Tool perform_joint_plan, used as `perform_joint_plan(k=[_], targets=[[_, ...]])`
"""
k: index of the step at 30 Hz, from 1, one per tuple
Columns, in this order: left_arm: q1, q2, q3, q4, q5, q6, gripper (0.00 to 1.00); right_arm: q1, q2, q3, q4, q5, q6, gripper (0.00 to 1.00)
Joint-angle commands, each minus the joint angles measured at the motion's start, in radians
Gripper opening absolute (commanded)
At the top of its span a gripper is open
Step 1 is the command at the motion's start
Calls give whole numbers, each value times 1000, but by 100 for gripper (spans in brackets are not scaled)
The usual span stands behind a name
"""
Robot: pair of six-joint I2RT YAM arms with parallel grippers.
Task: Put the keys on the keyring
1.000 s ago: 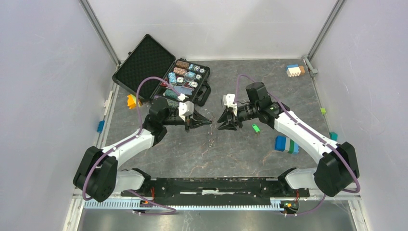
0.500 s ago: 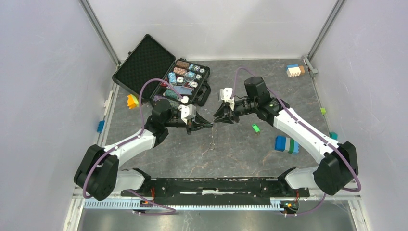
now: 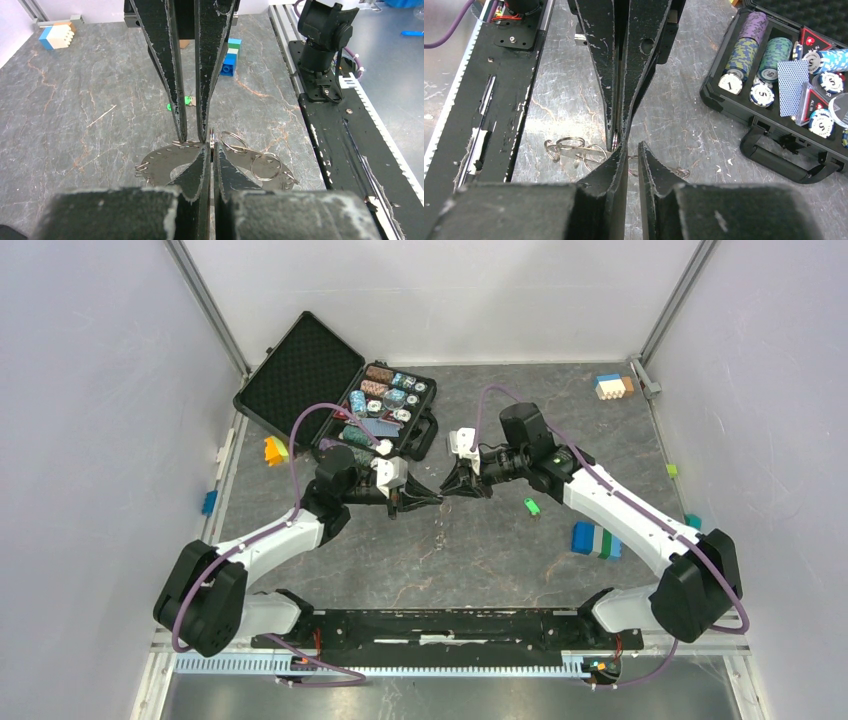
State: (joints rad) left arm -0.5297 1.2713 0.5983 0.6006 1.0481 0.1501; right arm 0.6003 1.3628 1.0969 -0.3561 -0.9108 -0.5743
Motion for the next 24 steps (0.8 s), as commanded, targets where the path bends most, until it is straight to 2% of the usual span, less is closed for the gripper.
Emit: perform_joint_plan(k=[1, 10, 19, 24], targets=[[-3, -4, 7, 40, -11, 36, 2, 6, 5, 2, -6, 10, -22, 19], [8, -25, -10, 44, -8, 52, 2, 5, -57, 41, -75, 93, -83, 35], [12, -22, -8, 60, -9, 41, 2, 5, -81, 34, -107, 41, -106, 37], [12, -14, 3, 87, -12, 9, 2, 6, -55, 20, -61, 3, -63, 33]])
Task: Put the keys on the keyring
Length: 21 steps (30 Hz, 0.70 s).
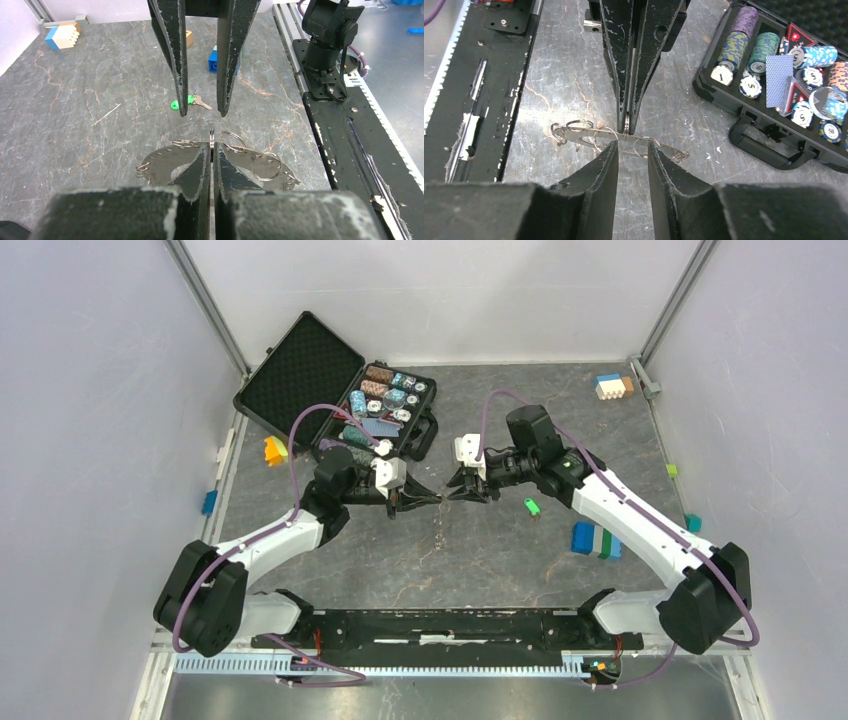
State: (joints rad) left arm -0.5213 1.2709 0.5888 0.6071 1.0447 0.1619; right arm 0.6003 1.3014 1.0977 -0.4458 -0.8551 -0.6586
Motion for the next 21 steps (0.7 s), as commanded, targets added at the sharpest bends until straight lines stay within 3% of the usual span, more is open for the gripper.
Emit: perform_joint_plan(k=[1, 10, 14, 17, 21], targets=[[4, -13, 12, 84, -8, -8, 2, 6, 16, 20, 35, -61, 29, 33], [4, -16, 8, 87, -9, -8, 2, 8, 57, 25, 56, -91, 53, 26], [4, -9, 9, 88, -9, -10, 2, 9, 57, 19, 66, -94, 55, 16], [4, -4, 9, 86, -9, -9, 3, 8, 53, 19, 82, -87, 66, 0], [3, 0, 12, 69, -9, -4, 10, 9, 45, 22, 93, -57, 80, 0]])
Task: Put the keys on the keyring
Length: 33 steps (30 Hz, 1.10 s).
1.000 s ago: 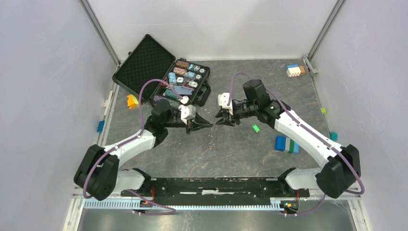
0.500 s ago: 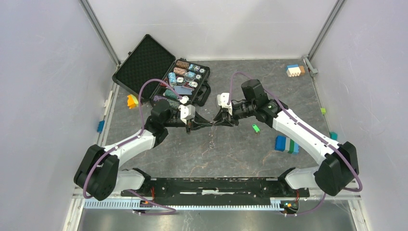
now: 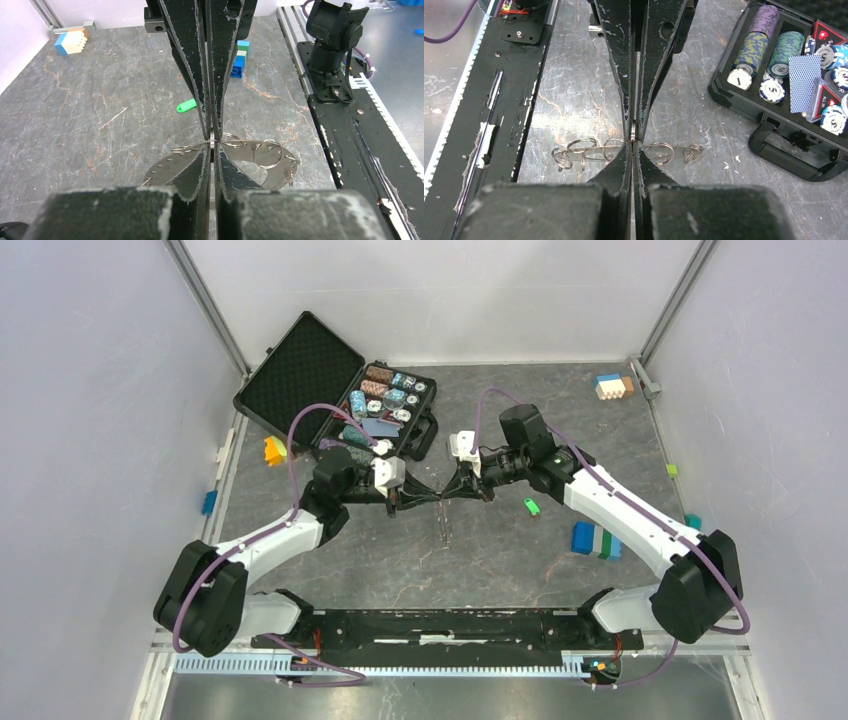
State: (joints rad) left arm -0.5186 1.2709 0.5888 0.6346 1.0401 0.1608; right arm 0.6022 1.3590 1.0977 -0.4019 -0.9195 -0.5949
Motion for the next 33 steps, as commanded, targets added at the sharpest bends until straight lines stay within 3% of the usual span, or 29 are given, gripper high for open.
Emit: perform_joint_plan(k=[1, 3, 9, 14, 18, 26, 30, 33], targets=[[2, 0, 15, 32, -2, 4, 13, 7, -14, 28, 47, 24, 18, 0], [2, -4, 30, -20, 6, 32, 20, 6, -13, 51, 21, 64, 4, 0], [2, -35, 121, -368, 17, 249, 60, 10, -19, 109, -45, 121, -26, 0], [3, -43, 241, -667, -21, 415, 76, 21, -7, 142, -101, 150, -47, 0], [3, -36, 356, -834, -84, 467, 76, 33, 5, 172, -155, 168, -72, 0], [1, -37, 522, -1105, -117, 564, 58, 43, -5, 220, -203, 259, -112, 0], [1, -44, 521, -1102, -113, 550, 54, 56, -13, 240, -208, 286, -102, 0], [-3, -43, 494, -989, -113, 426, 48, 75, -3, 286, -243, 350, -105, 0]])
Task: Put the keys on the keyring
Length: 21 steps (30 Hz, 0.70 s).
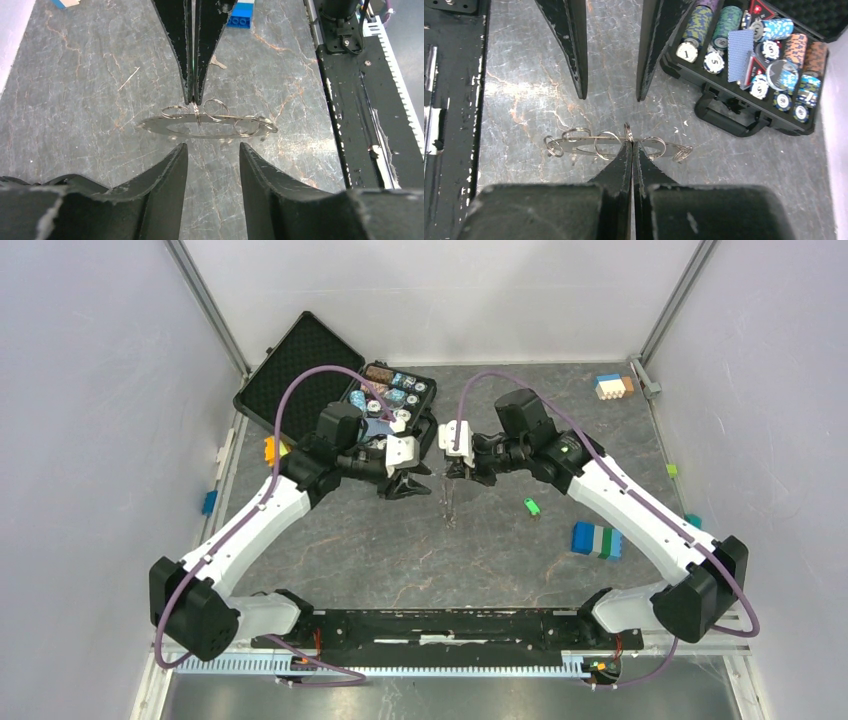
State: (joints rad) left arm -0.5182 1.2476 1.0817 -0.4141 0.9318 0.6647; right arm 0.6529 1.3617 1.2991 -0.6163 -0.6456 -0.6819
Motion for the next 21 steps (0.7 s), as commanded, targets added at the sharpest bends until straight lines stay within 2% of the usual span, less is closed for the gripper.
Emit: perform_joint_plan(k=[1, 10, 17, 21], targets=[[-2, -20, -8, 97, -5, -113, 47, 31, -3, 100, -37, 98, -17, 0], [-4, 22, -51, 364, -2, -324, 39, 90, 60, 240, -166, 258, -13, 0], [-4, 24, -67, 392, -9, -283, 38, 114, 113, 317, -266, 345, -20, 0], [-3, 45, -65, 438, 0, -305, 31, 133, 131, 332, -288, 365, -18, 0]])
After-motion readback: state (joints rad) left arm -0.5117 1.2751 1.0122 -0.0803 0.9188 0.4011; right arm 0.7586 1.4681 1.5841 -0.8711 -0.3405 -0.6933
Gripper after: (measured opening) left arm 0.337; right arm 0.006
